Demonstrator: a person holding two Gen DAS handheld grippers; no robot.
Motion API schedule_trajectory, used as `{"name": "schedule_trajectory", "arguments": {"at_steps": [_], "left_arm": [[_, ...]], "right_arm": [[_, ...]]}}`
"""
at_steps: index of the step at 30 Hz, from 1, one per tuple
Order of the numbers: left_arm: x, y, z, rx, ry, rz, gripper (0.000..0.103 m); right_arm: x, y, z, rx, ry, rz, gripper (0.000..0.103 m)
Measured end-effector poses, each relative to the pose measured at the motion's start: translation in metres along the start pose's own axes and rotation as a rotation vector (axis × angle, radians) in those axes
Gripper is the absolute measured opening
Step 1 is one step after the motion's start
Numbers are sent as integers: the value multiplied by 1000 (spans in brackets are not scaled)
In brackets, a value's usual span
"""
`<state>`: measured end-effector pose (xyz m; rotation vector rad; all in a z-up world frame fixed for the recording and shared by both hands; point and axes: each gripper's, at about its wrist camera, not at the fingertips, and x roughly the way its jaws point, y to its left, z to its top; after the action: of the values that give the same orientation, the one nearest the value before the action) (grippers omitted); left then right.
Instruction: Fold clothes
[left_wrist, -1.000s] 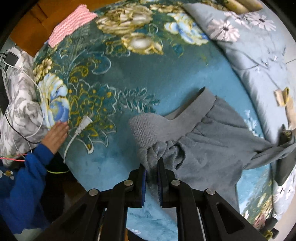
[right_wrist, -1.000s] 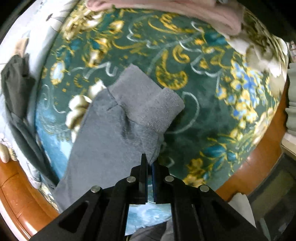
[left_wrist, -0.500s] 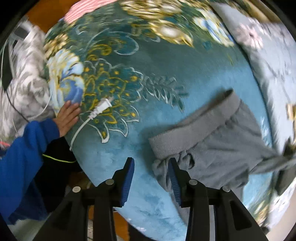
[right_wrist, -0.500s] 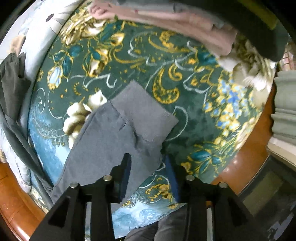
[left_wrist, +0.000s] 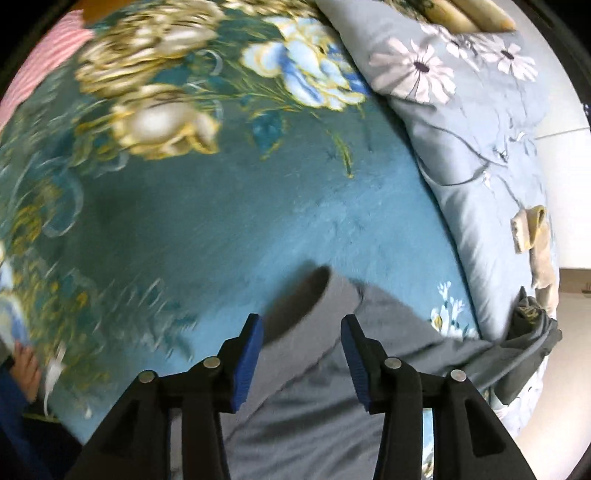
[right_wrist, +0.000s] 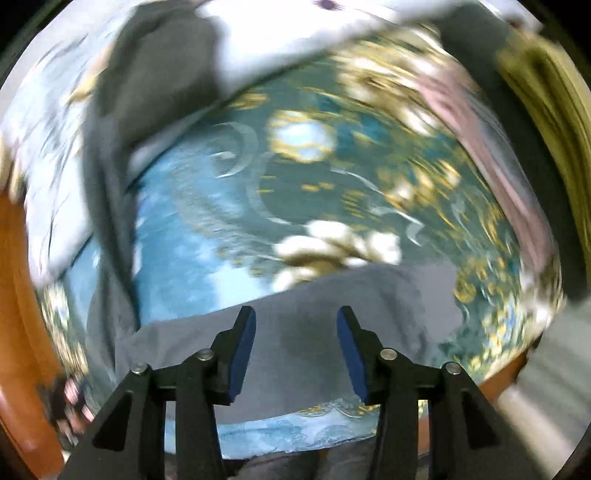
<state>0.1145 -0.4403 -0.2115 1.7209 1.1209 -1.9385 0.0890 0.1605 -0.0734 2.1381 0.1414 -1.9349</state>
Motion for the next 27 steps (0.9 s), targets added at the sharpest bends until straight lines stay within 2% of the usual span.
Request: {"name": "schedule_trajectory", "arguments": {"at_steps": [2,5,8,10,12,17,19,20,25,27], "left_arm": [[17,1,12,-13,33,-15,49],[33,7,21,-40,72,-74,47],[48,7,29,-23,117,-136,46],[52,5,32,-11,142,-182,37],[54,-1,33,22,161,-237,35],[67,-6,38,28,179,-252,34],[67,-9,37,40,154,-249,24],[65,-12,36,55,134,-242,10],[52,-19,30,113,42,-211,5],[39,-10,34,60,-30,-216,5]], "right_arm": [[-7,26,4,-67,-2,7,47],[-3,40,1,-93,19,-13,47],[2,51,-1,-110,37,-35,47],[4,54,-2,-114,47,-49,47],[5,57,-1,-115,55,-64,47],[8,70,8,-121,53,-70,47],[8,76,14,-131,46,-64,47],[8,80,17,-139,43,-59,47],[7,113,43,-184,10,-20,47],[6,131,59,-200,-9,3,47]]}}
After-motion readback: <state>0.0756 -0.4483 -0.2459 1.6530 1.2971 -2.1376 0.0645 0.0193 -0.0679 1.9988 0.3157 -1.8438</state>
